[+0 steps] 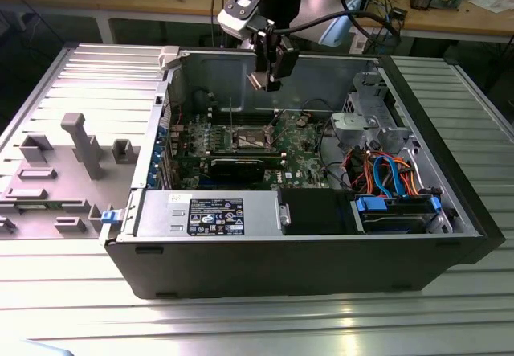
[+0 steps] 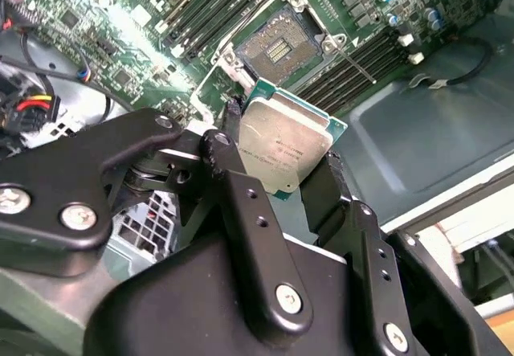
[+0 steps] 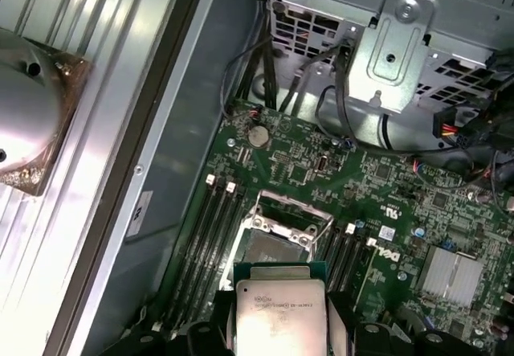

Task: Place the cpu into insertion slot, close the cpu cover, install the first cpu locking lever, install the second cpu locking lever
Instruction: 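Place the cpu into insertion slot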

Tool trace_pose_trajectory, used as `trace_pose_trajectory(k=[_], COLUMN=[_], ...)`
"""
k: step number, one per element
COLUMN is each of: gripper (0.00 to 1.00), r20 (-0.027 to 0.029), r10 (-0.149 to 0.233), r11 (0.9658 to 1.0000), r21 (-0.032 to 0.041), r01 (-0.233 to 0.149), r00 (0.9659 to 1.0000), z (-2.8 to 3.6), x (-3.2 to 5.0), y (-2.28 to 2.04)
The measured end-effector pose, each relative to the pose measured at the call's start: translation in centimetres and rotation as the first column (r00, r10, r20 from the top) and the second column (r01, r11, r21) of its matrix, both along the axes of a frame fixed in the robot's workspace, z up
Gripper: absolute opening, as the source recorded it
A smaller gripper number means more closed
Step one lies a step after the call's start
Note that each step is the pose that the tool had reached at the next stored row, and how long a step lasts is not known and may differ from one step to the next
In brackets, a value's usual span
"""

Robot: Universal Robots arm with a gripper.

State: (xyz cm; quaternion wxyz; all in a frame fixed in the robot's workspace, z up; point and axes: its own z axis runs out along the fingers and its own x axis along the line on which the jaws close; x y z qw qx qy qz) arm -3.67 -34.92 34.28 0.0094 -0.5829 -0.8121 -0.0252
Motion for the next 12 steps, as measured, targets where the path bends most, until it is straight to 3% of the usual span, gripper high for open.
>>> trace_pose_trajectory(k=[5,12], gripper=[0.55,0.55], r20=[-0.0024,-0.0023], r10=[-0.071,-0.073], r11=[0.9975,0.9973], r21=[-0.0003,-0.0002], r01=[0.071,0.073], r00=[0.9975,0.9973], z=[-0.44,-0.45], x=[0.00,0.00], y=[0.00,0.00])
